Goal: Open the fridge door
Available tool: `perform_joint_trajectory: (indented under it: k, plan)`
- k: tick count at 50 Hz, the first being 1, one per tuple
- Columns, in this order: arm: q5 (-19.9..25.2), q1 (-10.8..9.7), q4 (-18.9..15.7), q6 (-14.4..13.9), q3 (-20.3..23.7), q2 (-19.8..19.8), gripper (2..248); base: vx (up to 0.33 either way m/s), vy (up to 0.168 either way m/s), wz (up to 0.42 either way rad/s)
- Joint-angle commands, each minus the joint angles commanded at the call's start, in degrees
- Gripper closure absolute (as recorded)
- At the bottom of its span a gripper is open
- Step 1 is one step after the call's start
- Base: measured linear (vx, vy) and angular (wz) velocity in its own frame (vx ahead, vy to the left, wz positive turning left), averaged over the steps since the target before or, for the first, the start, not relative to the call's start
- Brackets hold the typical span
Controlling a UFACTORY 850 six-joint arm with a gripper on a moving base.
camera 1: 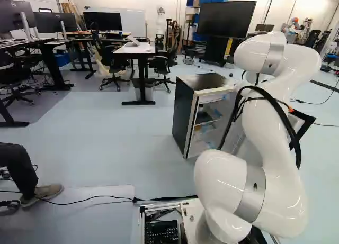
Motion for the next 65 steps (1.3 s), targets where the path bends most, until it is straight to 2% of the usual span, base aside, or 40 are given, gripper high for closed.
perform_joint_trajectory:
  k: [34, 65]
  plan:
    - [0.00, 3.42, -4.20, 0.00, 14.94, 8.26, 3, 0.000, 0.000, 0.000]
    - [0.00, 7.71, -8.54, 0.00, 27.17, 15.23, 3, 0.000, 0.000, 0.000]
